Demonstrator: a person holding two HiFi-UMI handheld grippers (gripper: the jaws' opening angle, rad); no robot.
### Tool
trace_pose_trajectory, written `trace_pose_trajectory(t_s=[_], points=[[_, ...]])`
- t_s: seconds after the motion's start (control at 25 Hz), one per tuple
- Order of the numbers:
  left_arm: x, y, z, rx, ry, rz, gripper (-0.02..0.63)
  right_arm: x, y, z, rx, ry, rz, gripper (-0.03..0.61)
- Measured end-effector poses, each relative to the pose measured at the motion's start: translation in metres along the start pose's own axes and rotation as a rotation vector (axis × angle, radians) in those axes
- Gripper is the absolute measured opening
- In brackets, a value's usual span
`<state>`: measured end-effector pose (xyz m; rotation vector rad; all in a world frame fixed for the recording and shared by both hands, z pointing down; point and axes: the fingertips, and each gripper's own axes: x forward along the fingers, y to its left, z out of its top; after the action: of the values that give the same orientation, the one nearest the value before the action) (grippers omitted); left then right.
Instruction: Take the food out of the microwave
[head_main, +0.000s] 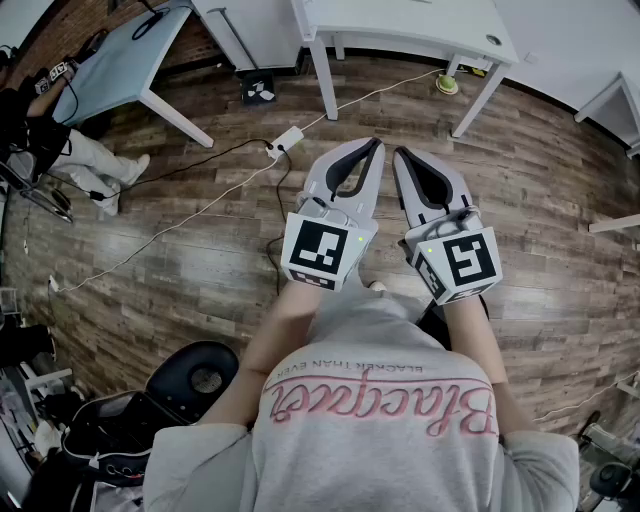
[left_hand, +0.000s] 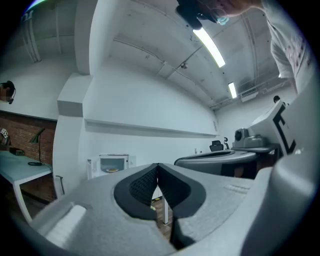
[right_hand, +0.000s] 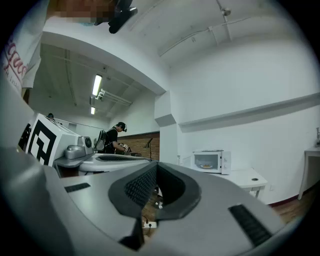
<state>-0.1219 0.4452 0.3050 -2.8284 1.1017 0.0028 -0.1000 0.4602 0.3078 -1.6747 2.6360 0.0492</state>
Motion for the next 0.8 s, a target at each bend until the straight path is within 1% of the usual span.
trace_pose_trajectory(t_s=[0.16, 0.32, 0.52, 0.64, 0.8], points=[[-0.003, -0.011, 0.008, 0.009, -0.011, -0.019, 0.008, -0.011, 0.003, 0.008, -0.013, -0.016, -0.009, 0.012], [0.000, -0.018, 0.010, 0.012, -0.023, -0.020, 0.008, -0.016, 0.000, 0.010, -0.027, -0.023, -0.003, 0.011], [0.000, -0.027, 0.010, 0.019, -0.017, 0.005, 0.008, -0.024, -0.004, 0.009, -0.015, -0.026, 0.028, 0.011], [-0.001, -0.023, 0.005, 0.009, -0.011, 0.029, 0.008, -0.022, -0.006, 0.006, -0.013, -0.030, 0.032, 0.011], [0.013, -0.014, -0.002, 0.000, -0.004, 0.043, 0.008, -0.012, -0.019, 0.006, -0.006, -0.047, 0.040, 0.012]])
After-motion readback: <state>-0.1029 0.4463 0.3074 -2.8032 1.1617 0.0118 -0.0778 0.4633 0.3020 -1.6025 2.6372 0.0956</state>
